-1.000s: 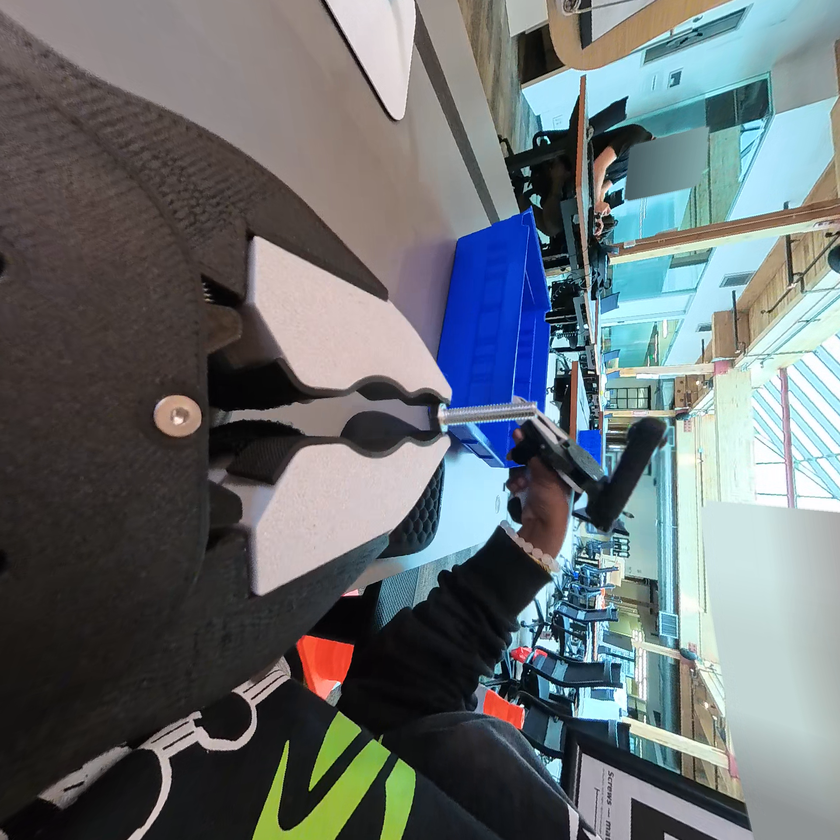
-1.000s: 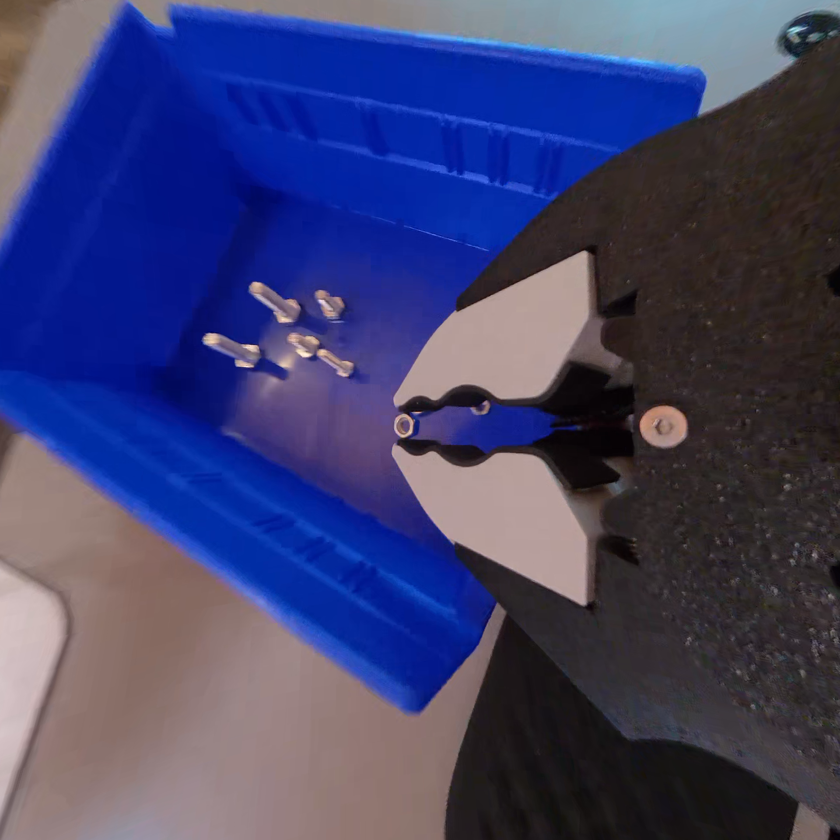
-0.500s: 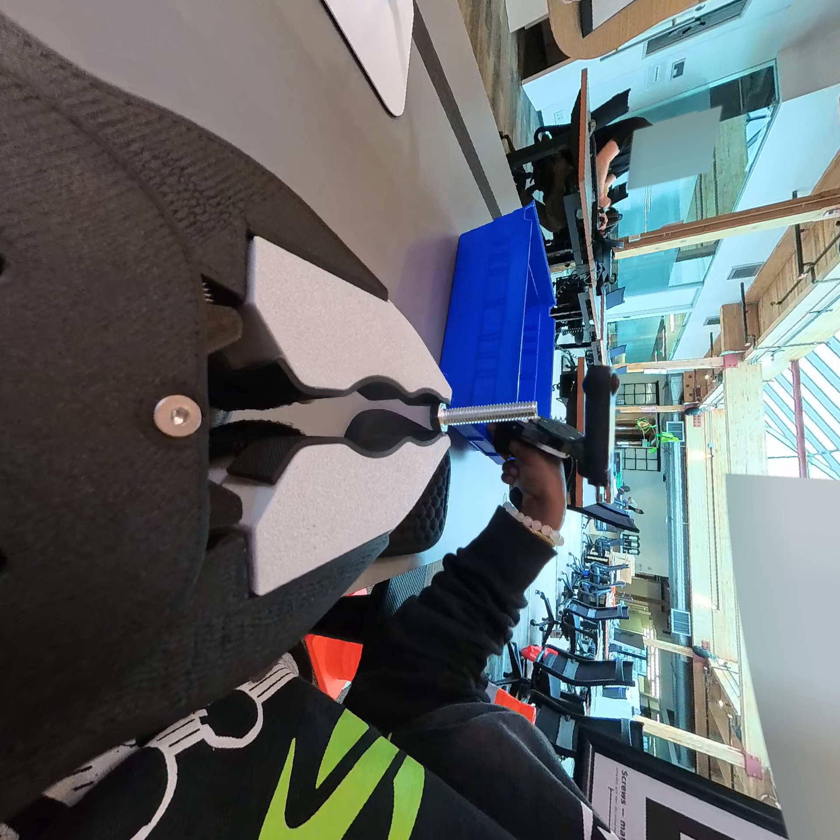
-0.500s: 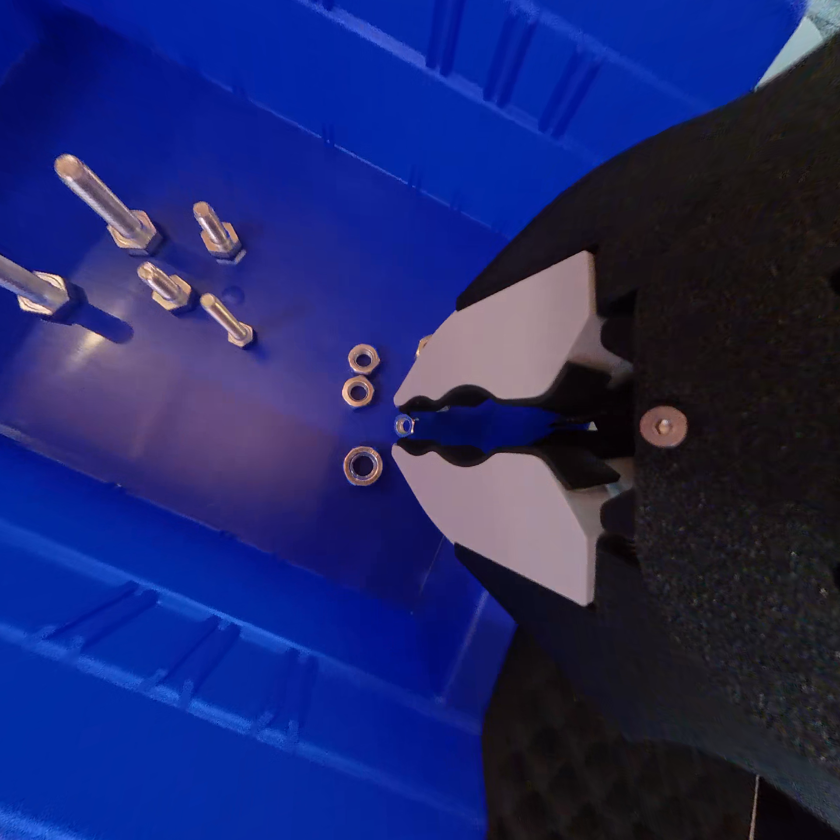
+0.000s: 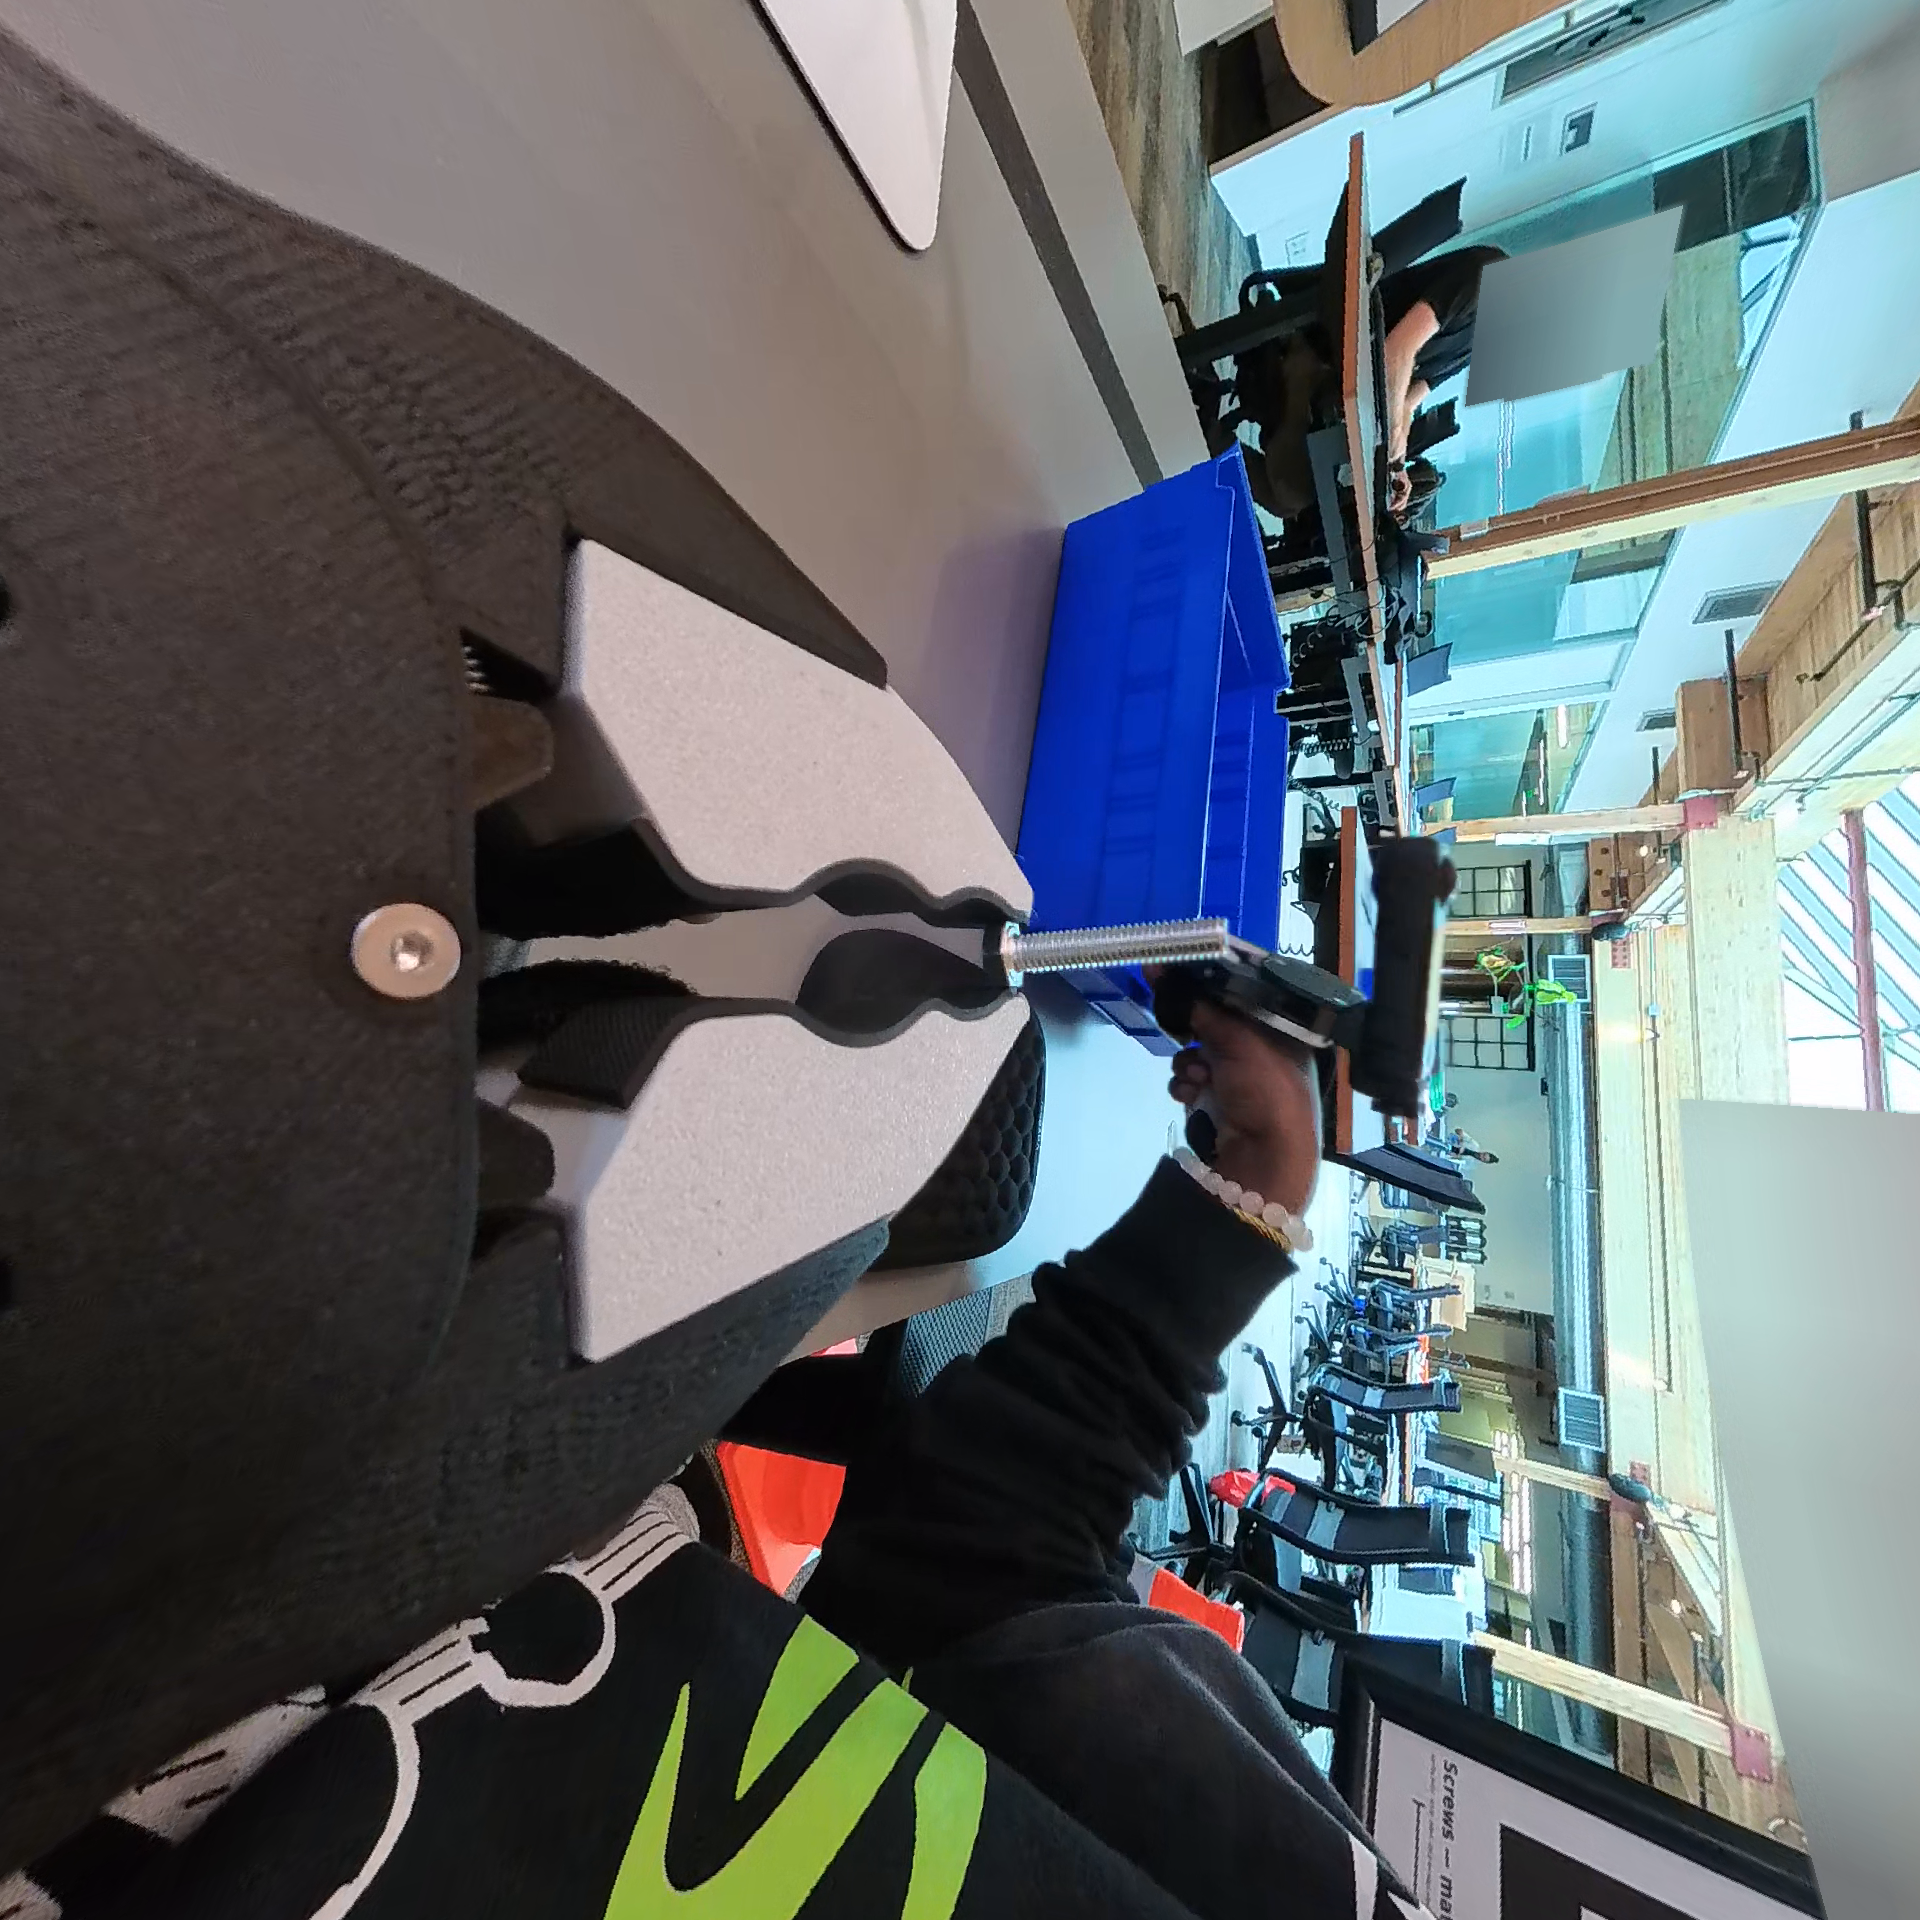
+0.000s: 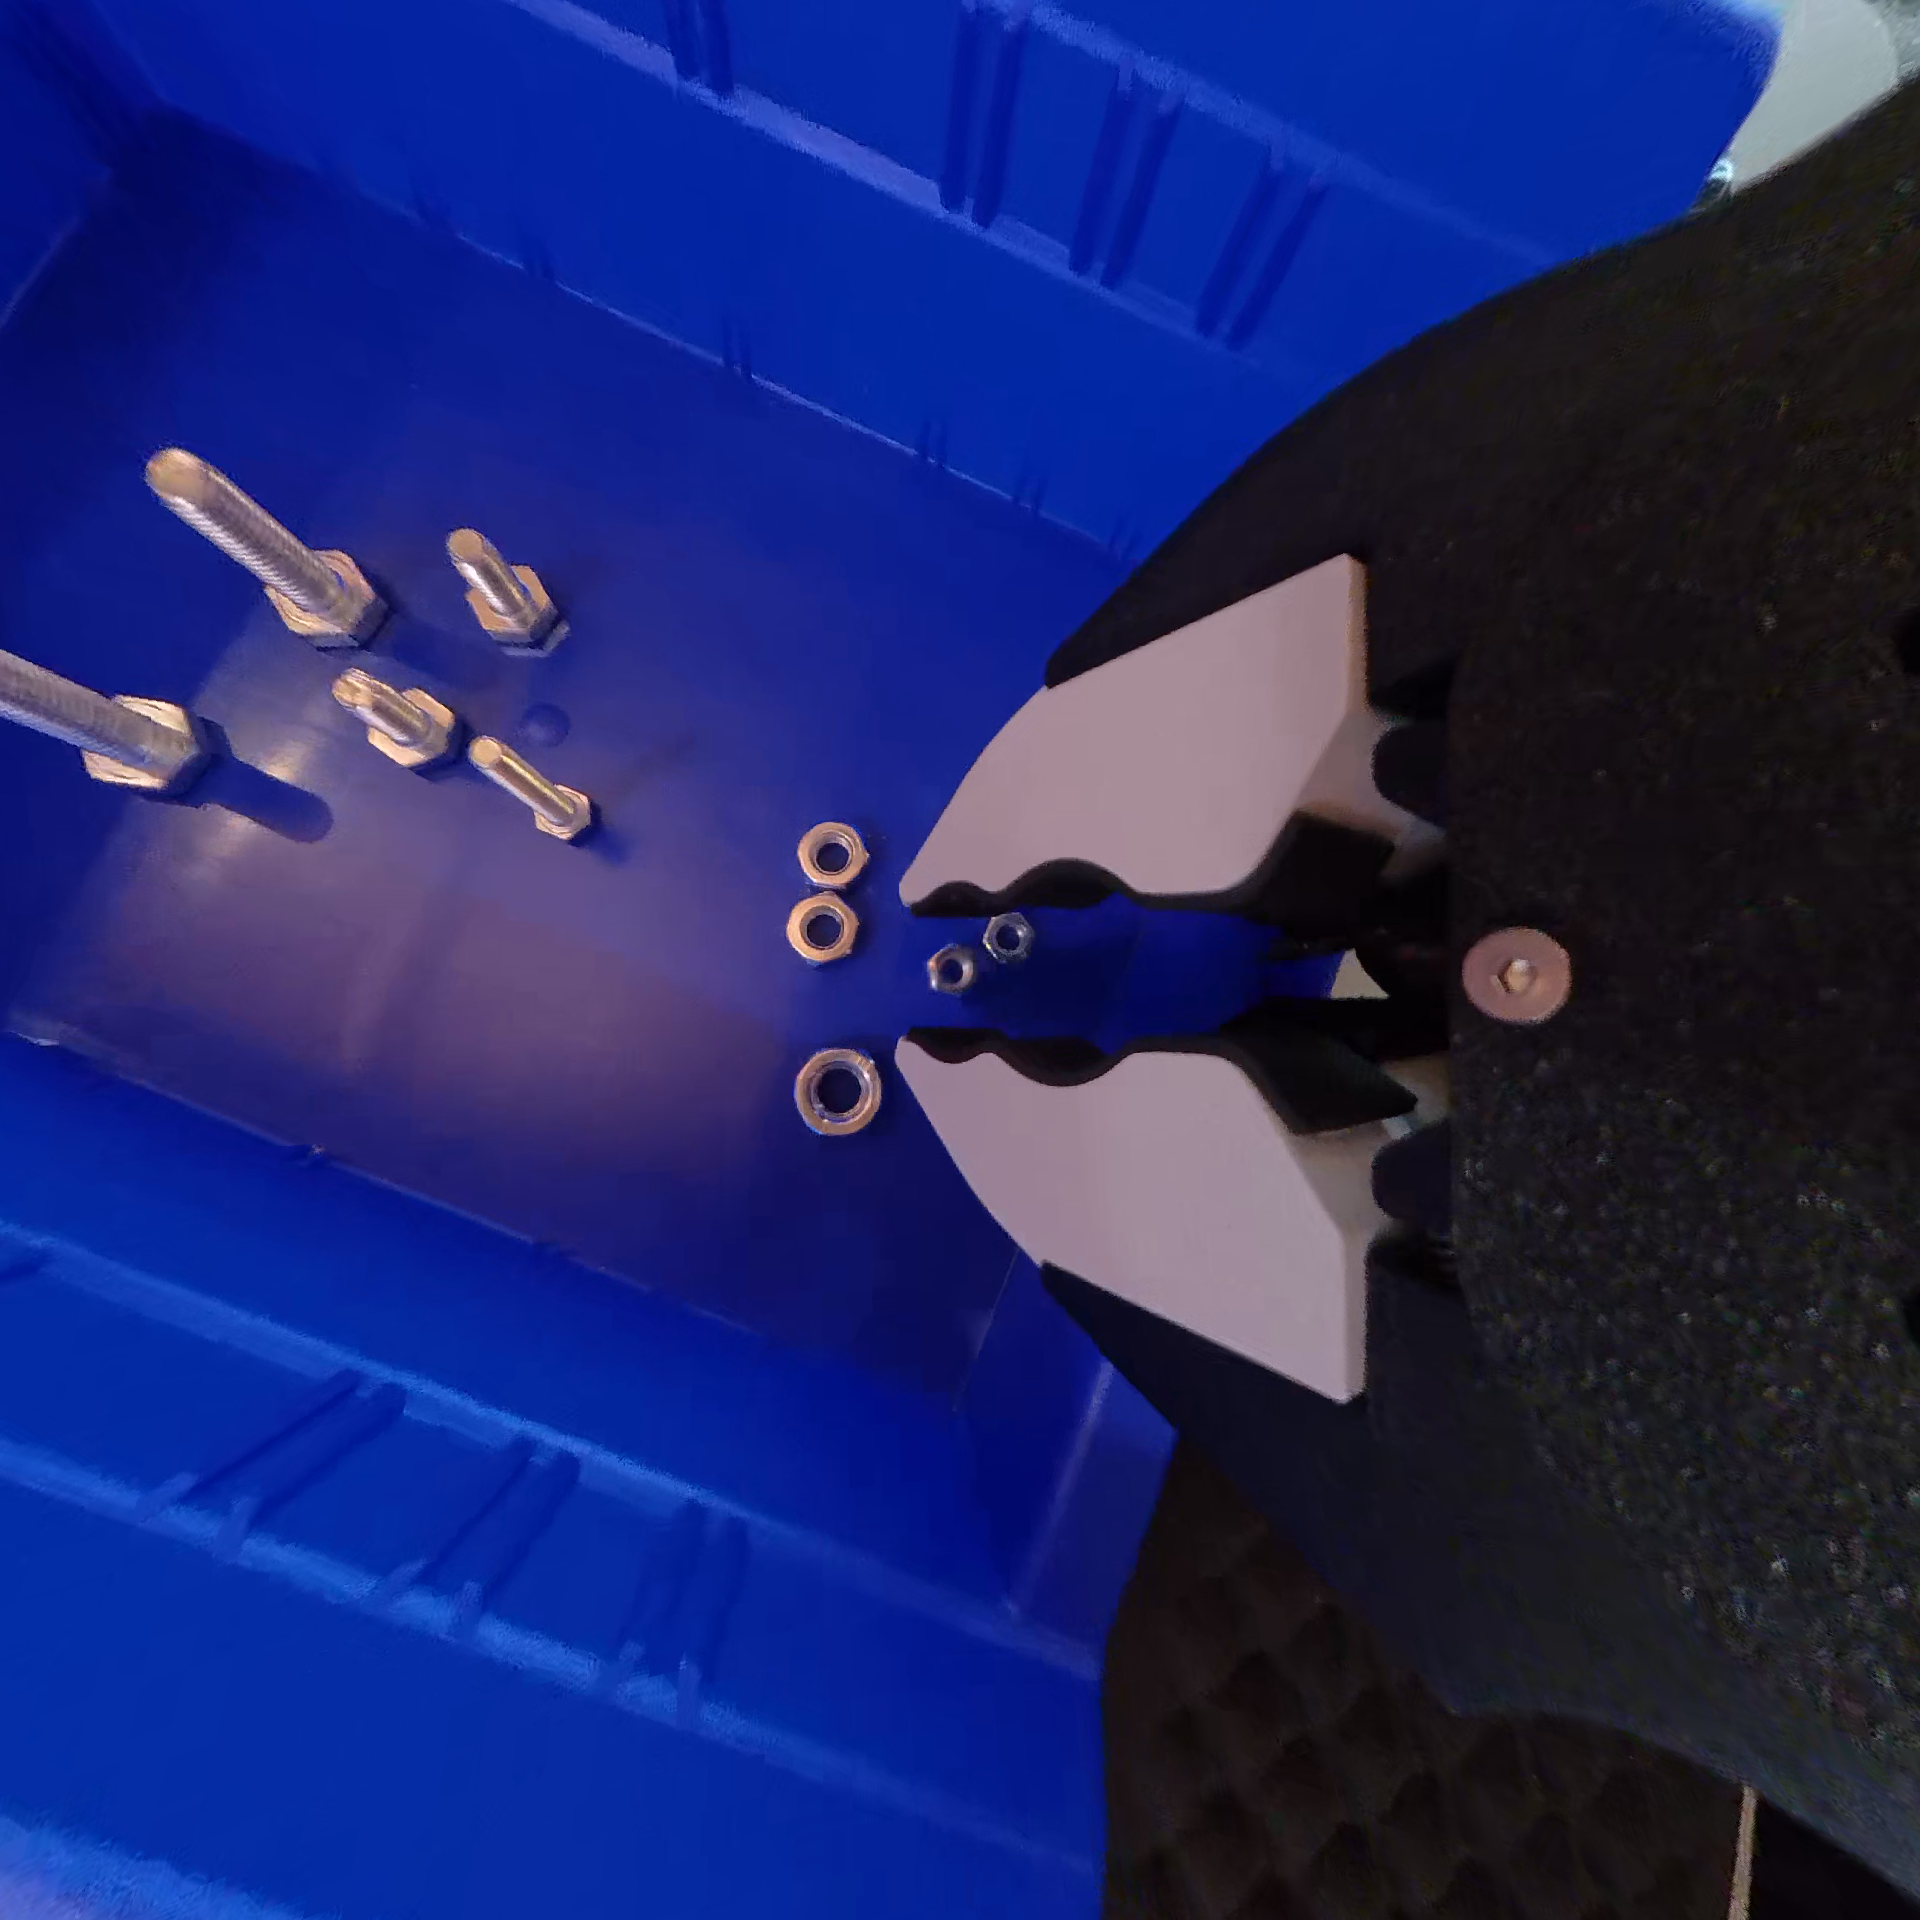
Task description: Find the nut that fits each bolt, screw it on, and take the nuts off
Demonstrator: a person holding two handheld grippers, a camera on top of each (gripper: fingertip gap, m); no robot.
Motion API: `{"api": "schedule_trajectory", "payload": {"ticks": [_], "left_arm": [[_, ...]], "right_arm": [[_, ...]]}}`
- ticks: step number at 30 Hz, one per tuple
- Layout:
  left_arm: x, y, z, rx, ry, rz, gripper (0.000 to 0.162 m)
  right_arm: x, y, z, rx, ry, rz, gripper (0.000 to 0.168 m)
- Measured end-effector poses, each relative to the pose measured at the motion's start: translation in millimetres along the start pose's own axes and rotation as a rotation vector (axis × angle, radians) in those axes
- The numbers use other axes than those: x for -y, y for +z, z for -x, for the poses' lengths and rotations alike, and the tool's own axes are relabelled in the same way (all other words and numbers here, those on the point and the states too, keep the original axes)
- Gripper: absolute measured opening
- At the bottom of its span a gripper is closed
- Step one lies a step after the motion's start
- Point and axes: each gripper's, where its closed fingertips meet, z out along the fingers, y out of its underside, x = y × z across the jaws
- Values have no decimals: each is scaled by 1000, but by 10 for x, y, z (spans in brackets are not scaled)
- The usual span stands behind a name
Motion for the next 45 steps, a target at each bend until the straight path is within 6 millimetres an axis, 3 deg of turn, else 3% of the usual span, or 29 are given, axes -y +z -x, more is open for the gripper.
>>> {"api": "schedule_trajectory", "payload": {"ticks": [3,5,7,9,13,17,24,32,37,39,41,45], "left_arm": [[-13,4,7,4,-3,8,10],[-26,8,11,6,-2,15,10],[-35,12,11,9,4,21,10],[-41,15,10,8,4,24,10],[-51,18,4,6,4,29,10],[-62,23,-6,5,13,37,10],[-70,25,-11,3,15,41,10],[-86,33,-22,-3,20,51,10],[-37,26,-15,-1,2,17,18],[-20,20,14,15,-8,8,29],[-3,18,38,33,-4,-3,36],[20,10,75,60,-1,-18,42]], "right_arm": [[308,-251,96,-19,-49,-180,27],[603,-522,357,37,-112,-365,29],[851,-839,810,188,-194,-547,29],[972,-1169,1356,406,-287,-690,30],[914,-1664,2304,823,-436,-810,30],[824,-1696,2780,941,-529,-779,28],[779,-1583,3148,1028,-563,-747,21],[777,-1554,3264,1065,-565,-759,7],[822,-1595,3138,1018,-561,-786,6],[913,-1624,2924,938,-523,-822,6],[1034,-1652,2581,818,-456,-864,6],[1257,-1659,1561,454,-279,-929,6]]}}
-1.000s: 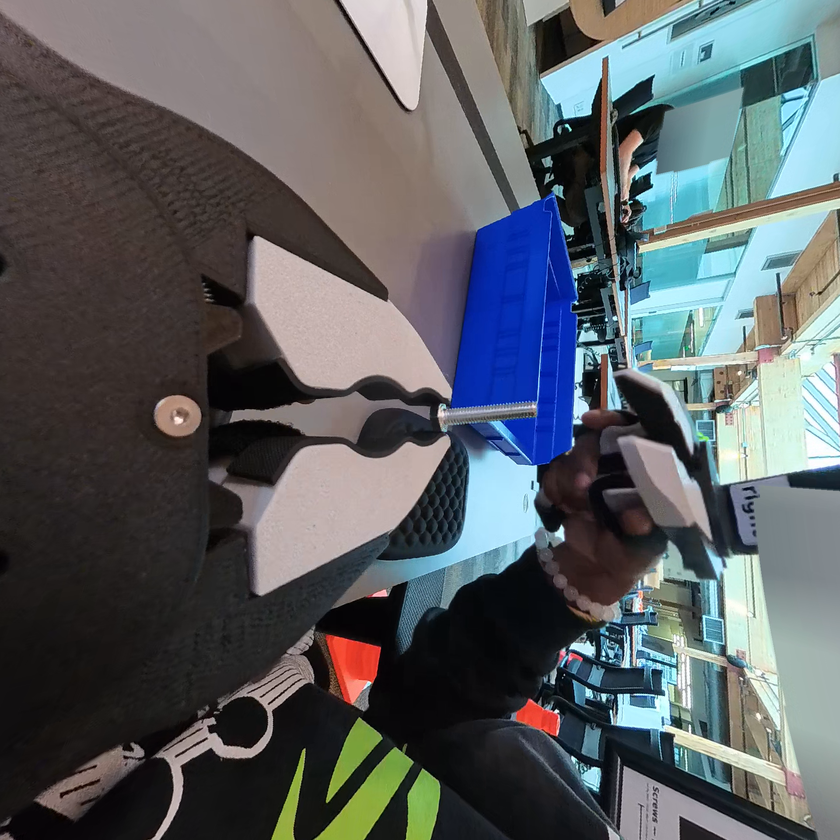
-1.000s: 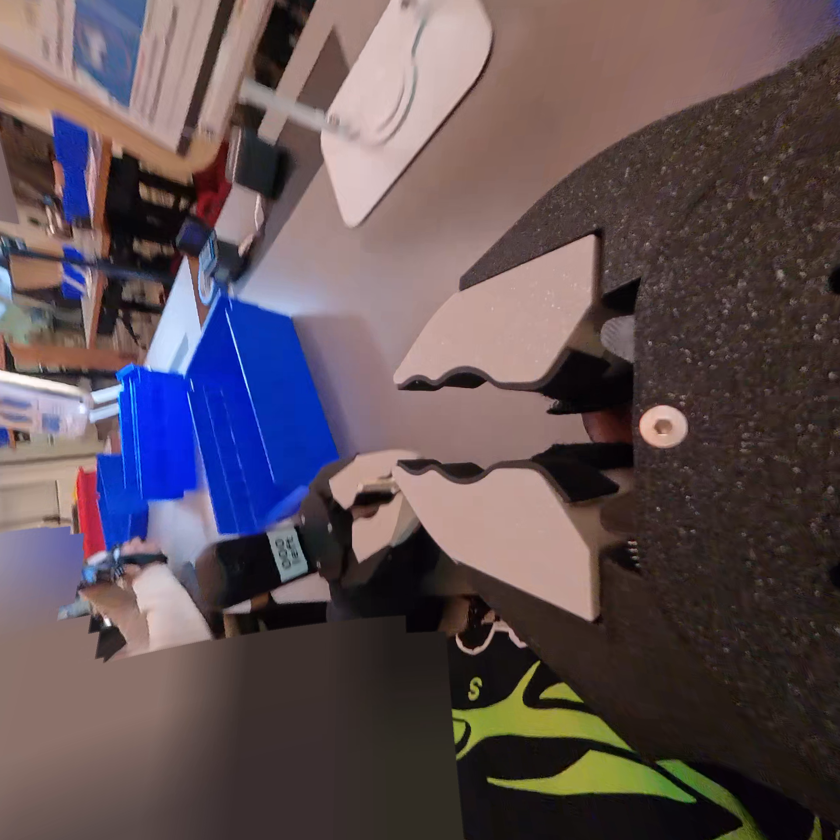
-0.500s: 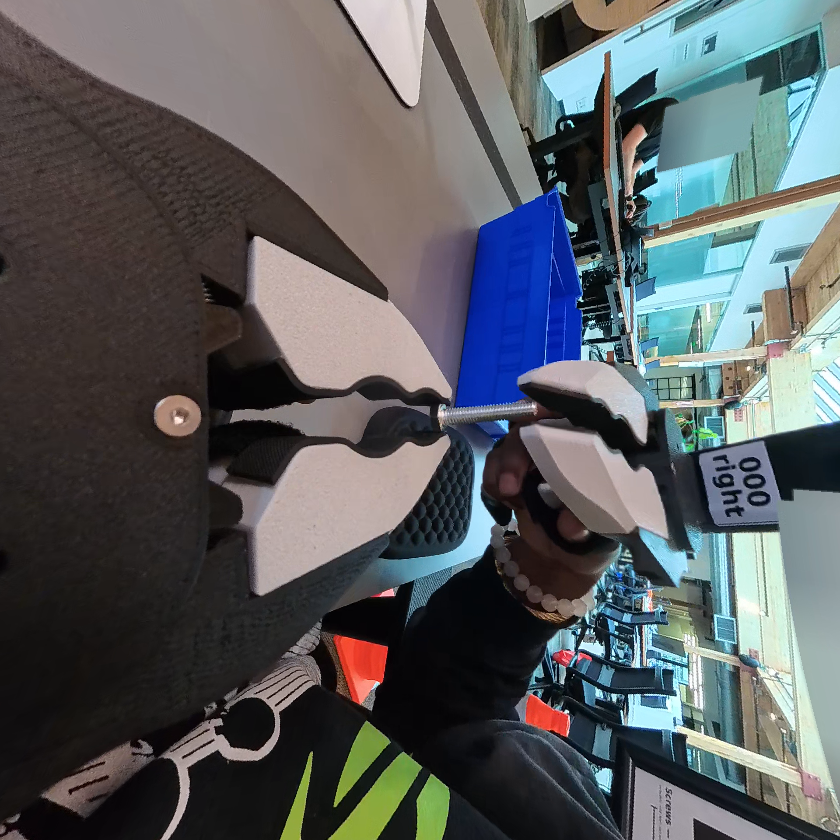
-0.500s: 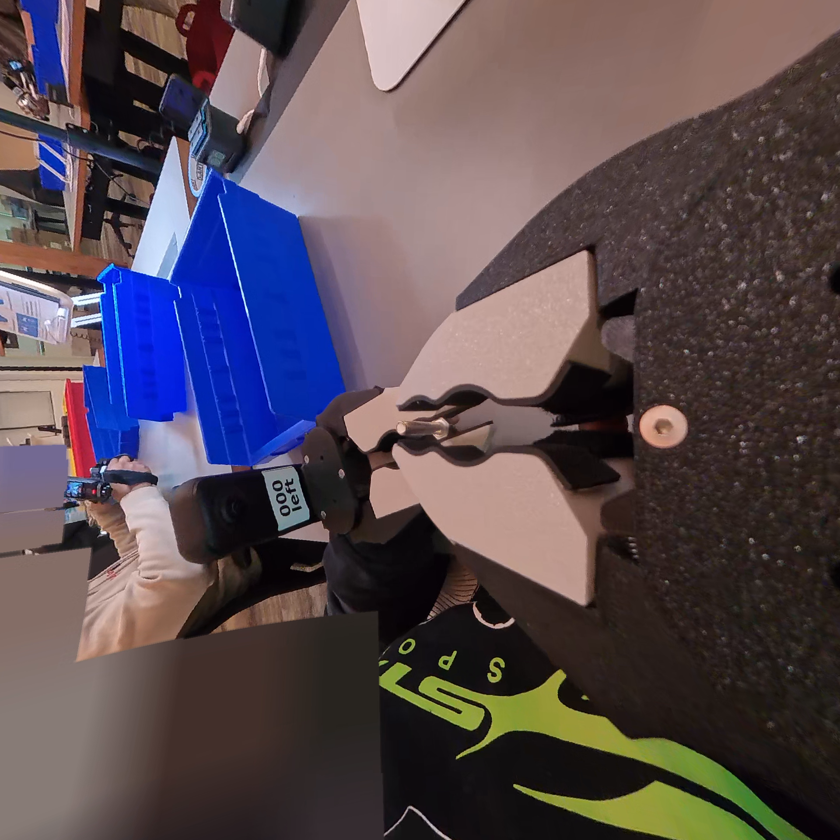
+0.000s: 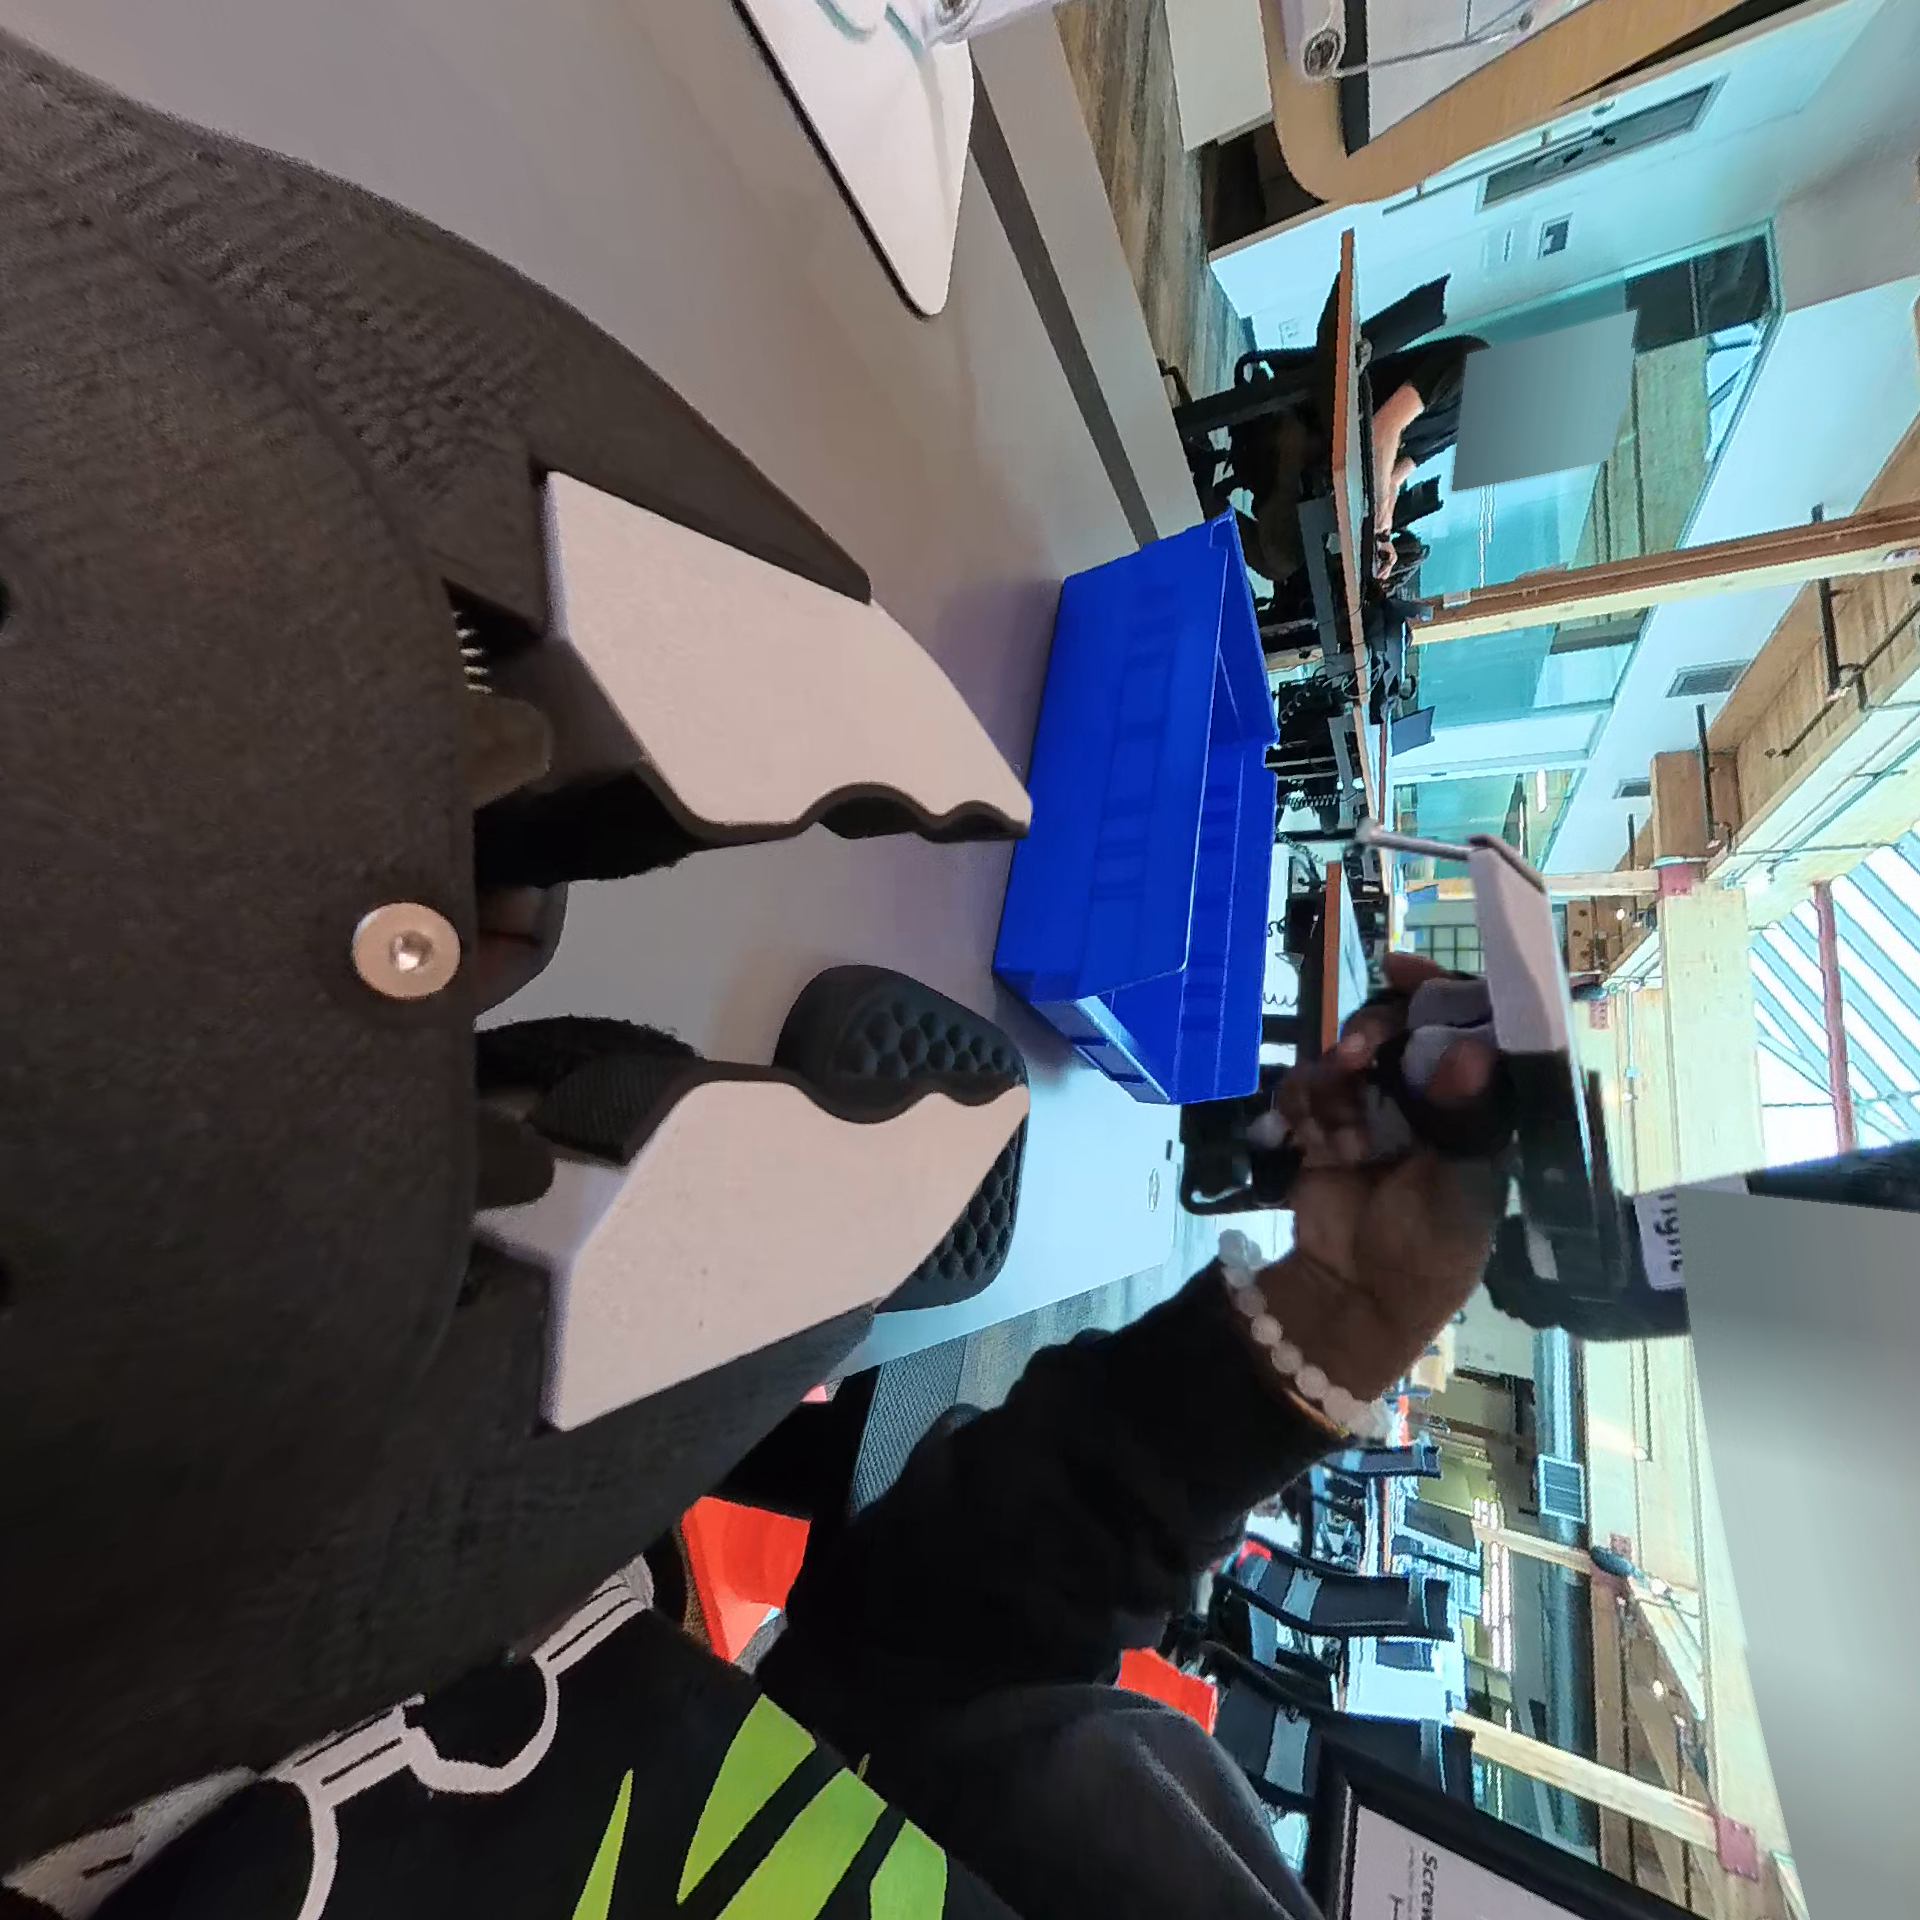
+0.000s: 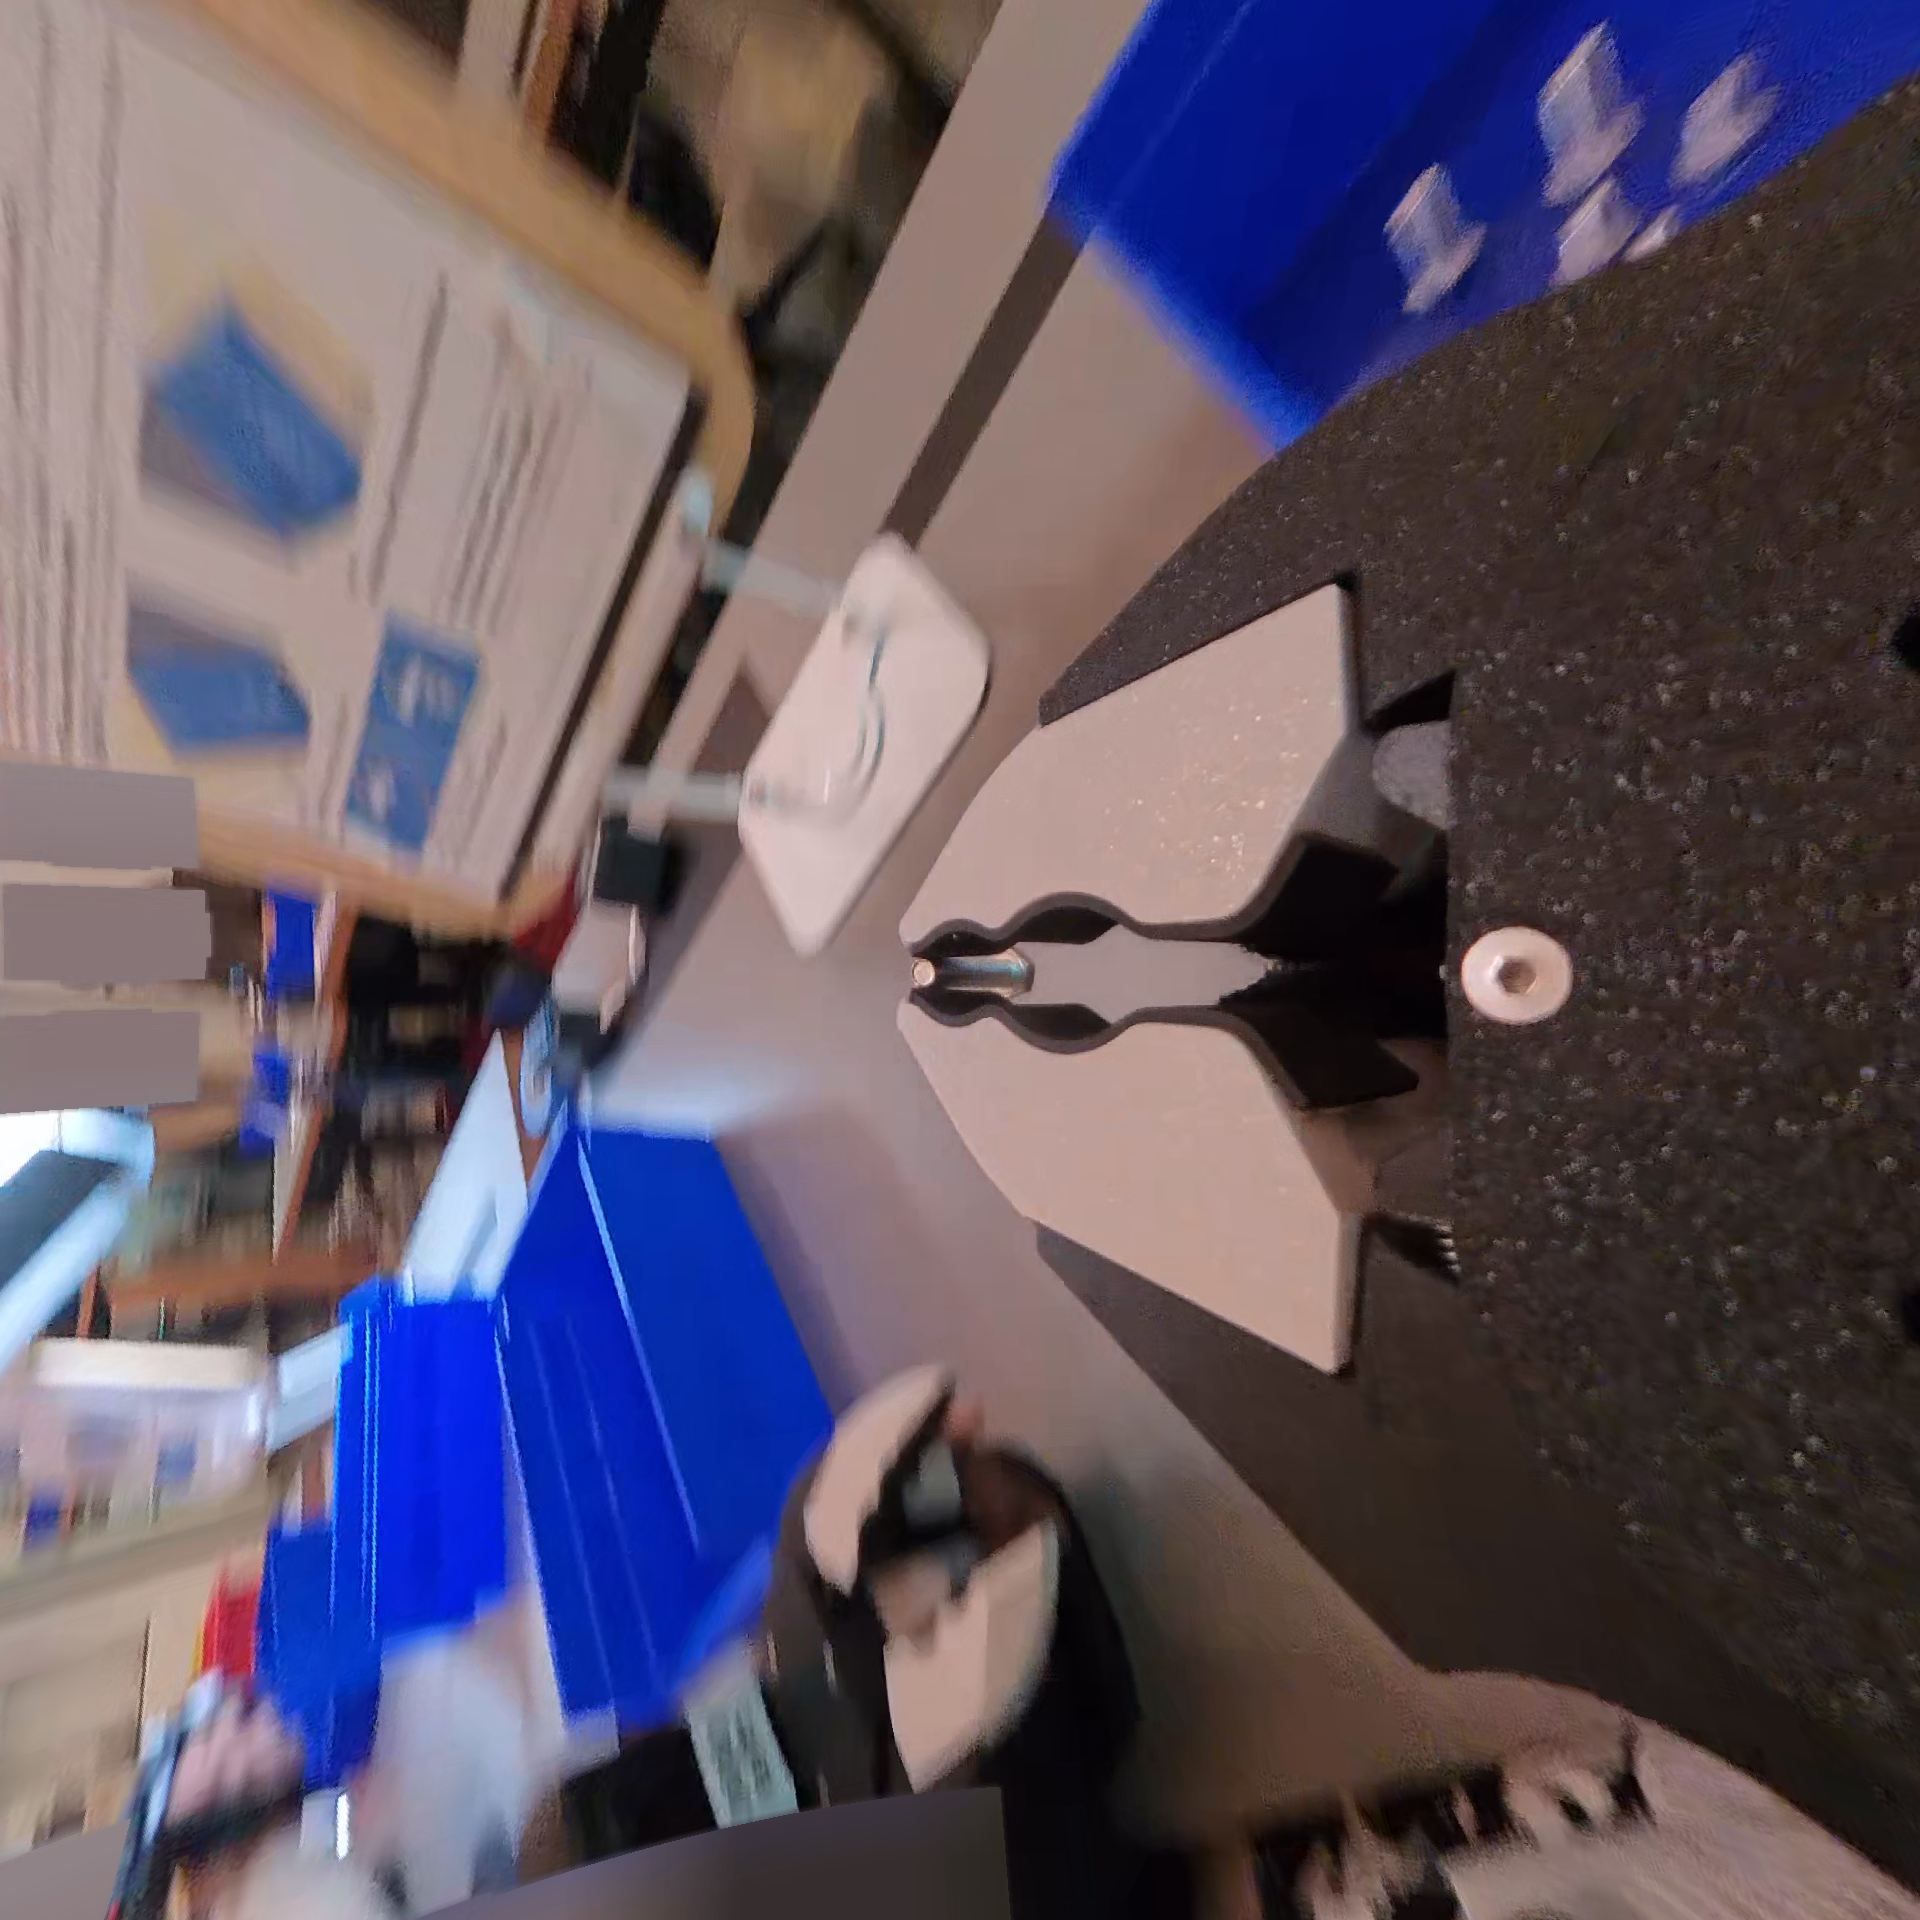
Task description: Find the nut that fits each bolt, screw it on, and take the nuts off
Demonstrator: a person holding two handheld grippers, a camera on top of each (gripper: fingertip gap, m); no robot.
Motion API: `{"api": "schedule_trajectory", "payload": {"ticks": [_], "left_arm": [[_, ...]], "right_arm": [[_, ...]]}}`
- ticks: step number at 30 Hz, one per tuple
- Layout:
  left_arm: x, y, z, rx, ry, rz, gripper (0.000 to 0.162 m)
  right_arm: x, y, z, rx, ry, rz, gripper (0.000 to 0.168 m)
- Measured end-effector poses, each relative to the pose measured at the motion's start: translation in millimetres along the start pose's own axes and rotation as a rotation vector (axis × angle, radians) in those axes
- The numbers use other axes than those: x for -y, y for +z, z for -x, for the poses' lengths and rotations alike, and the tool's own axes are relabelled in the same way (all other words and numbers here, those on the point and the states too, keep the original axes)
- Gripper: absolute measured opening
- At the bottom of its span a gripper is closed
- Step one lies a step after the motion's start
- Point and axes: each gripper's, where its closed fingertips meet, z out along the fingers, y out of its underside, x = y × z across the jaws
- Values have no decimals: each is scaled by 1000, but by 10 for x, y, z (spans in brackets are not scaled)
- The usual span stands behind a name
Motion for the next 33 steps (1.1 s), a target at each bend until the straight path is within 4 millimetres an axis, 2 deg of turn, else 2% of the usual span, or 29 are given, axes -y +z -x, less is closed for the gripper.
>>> {"api": "schedule_trajectory", "payload": {"ticks": [2,5,7,10,14,19,27,33], "left_arm": [[9,-5,1,2,3,-5,42],[9,-4,-4,2,10,-5,42],[-1,0,-7,3,14,1,42],[-3,-1,0,7,17,1,42],[-10,3,-1,6,18,4,42],[-17,8,0,7,21,8,42],[-31,11,8,15,25,16,41],[-21,1,40,40,33,18,41]], "right_arm": [[-39,-216,-498,-185,29,10,6],[-345,-441,-1107,-382,101,96,6],[-644,-506,-1372,-450,169,168,6],[-1098,-560,-1624,-522,257,282,6],[-1537,-572,-1796,-557,360,407,6],[-1816,-573,-1918,-589,375,546,6],[-2032,-566,-1952,-600,358,670,6],[-2017,-568,-1927,-598,360,671,13]]}}
